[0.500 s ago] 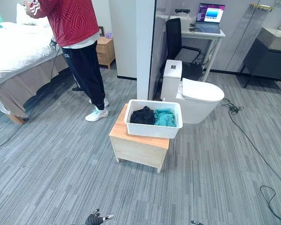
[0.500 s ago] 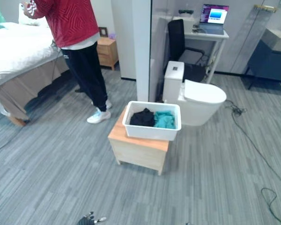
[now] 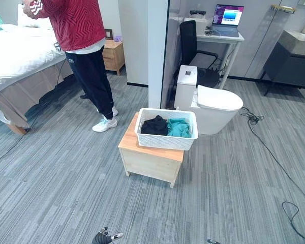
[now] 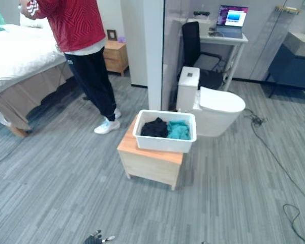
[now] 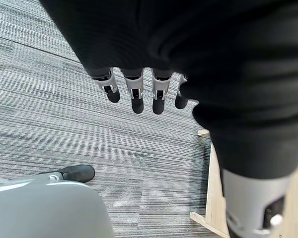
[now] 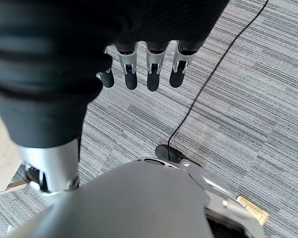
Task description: Grab the laundry basket,head to the washer,open it,put in the laundry and shut it.
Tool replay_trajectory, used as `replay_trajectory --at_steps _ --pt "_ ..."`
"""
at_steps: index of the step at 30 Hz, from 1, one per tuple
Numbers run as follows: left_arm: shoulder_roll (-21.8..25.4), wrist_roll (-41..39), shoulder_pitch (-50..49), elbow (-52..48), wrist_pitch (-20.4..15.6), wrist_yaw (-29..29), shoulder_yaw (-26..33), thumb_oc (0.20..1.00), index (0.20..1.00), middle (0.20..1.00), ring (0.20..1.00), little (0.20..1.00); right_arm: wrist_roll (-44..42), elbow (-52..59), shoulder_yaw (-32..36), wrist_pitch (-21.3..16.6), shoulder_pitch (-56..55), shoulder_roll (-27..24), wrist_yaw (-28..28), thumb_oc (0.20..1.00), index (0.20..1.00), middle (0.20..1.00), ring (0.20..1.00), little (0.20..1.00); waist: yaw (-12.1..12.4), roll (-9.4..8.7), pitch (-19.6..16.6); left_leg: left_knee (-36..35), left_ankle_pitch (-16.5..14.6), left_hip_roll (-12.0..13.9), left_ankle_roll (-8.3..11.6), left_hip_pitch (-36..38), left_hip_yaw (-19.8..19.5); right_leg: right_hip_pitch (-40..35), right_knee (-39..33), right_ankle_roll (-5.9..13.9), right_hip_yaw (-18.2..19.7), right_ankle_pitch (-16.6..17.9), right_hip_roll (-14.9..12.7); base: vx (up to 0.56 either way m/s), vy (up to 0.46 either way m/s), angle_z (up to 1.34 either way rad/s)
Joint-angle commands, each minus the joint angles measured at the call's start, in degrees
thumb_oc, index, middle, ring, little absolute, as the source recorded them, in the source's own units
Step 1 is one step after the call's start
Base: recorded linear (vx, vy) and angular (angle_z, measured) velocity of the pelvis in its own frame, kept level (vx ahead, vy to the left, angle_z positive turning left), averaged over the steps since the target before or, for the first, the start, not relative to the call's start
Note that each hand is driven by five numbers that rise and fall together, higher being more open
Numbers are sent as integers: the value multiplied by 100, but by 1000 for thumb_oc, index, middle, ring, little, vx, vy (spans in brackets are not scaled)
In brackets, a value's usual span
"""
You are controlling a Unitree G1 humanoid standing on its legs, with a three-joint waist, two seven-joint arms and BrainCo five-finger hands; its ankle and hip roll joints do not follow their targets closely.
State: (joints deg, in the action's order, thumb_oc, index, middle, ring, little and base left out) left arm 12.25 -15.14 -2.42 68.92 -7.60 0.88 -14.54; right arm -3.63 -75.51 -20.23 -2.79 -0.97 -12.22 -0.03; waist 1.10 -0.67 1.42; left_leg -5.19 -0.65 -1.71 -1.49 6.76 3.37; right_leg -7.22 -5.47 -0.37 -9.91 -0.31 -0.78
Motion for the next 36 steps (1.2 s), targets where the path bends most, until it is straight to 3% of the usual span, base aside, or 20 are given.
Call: replay_trajectory --at_steps 1,11,15,18,19,20,21,23,25,26,28,31,34,35,36 --pt "-139 56 359 463 -208 -38 10 1000 1000 1000 1000 1000 85 -415 -78 -60 48 -59 -32 1000 1000 1000 1000 1000 -13 25 -57 19 -242 344 344 -126 -322 -1 47 649 -12 -85 -623 0 0 0" --pt "-67 -26 378 444 -185 -5 72 1000 1000 1000 1000 1000 -145 -413 67 -60 83 -120 -36 1000 1000 1000 1000 1000 -24 6 9 19 -194 446 390 -162 -367 45 47 563 107 -131 -487 -2 -54 -1" --pt "8 -152 399 361 -194 -9 103 1000 1000 1000 1000 1000 -446 -375 293 -137 108 -206 -86 1000 1000 1000 1000 1000 -3 -34 201 40 -12 711 504 -156 -367 13 149 361 188 -266 -247 2 -193 2" --pt "55 -172 399 334 -190 -22 113 1000 1000 1000 1000 1000 -554 -333 347 -178 140 -253 -105 1000 1000 1000 1000 1000 9 -103 341 661 -80 825 588 -472 -401 75 369 236 183 -396 -148 -38 -198 7" --pt "84 -214 402 275 -184 -17 126 1000 1000 1000 1000 1000 -631 -252 388 -214 164 -306 -142 1000 1000 1000 1000 1000 37 -159 506 1506 35 866 660 -963 -439 86 484 132 125 -450 -102 -42 -124 3" --pt "84 -214 402 275 -184 -17 126 1000 1000 1000 1000 1000 -631 -252 388 -214 164 -306 -142 1000 1000 1000 1000 1000 35 -159 504 1510 33 866 661 -968 -442 88 484 132 123 -450 -102 -81 -228 11" --pt "100 -284 420 207 -176 -13 141 1000 1000 1000 1000 1000 -761 -87 454 -247 227 -421 -182 1000 1000 1000 1000 1000 66 -173 696 2389 407 825 591 -1517 -558 96 570 44 68 -472 -46 -46 -149 14" --pt "97 -351 420 164 -198 22 164 1000 1000 1000 1000 1000 -927 78 516 -283 285 -501 -227 1000 1000 1000 1000 1000 18 -180 765 2923 562 876 492 -1954 -409 117 597 -1 -8 -544 -24 15 -137 2" --pt "91 -367 411 142 -218 31 164 1000 1000 1000 1000 1000 -992 151 531 -286 302 -544 -250 1000 1000 1000 1000 1000 -1 -171 743 2741 549 923 458 -2041 -231 108 569 -7 -42 -589 -26 108 -23 8" --pt "100 -374 415 129 -193 15 165 1000 1000 1000 1000 1000 -1089 220 569 -292 349 -626 -262 1000 1000 1000 1000 1000 42 -173 712 2208 387 872 440 -2173 -54 50 506 18 -62 -652 -43 177 17 17" --pt "98 -379 426 166 -203 36 157 1000 1000 1000 1000 1000 -1185 253 588 -300 400 -658 -292 1000 1000 1000 1000 1000 96 -136 647 1390 667 791 506 -2244 -51 -20 446 67 -94 -713 14 270 39 8" --pt "81 -389 454 214 -211 72 129 1000 1000 1000 1000 1000 -1241 248 525 -307 477 -612 -309 1000 1000 1000 1000 1000 204 -96 590 580 811 664 552 -2493 -163 -248 414 112 -20 -948 85 288 63 11" --pt "89 -397 428 245 -202 71 185 1000 1000 1000 1000 1000 -1225 236 497 -280 479 -534 -256 1000 1000 1000 1000 1000 270 -115 489 456 884 681 566 -2446 -32 -512 424 170 77 -1104 55 389 117 -12" --pt "110 -416 397 259 -187 65 251 1000 1000 1000 1000 1000 -1182 232 481 -266 420 -460 -225 1000 1000 1000 1000 1000 306 -135 396 572 1033 675 504 -2356 1 -624 535 188 123 -1206 -47 590 215 -33" --pt "132 -397 410 271 -188 66 257 1000 1000 1000 1000 1000 -1188 208 474 -260 414 -439 -202 1000 1000 1000 1000 1000 326 -192 364 839 988 626 488 -2475 35 -651 671 207 104 -1228 -131 547 209 -31"
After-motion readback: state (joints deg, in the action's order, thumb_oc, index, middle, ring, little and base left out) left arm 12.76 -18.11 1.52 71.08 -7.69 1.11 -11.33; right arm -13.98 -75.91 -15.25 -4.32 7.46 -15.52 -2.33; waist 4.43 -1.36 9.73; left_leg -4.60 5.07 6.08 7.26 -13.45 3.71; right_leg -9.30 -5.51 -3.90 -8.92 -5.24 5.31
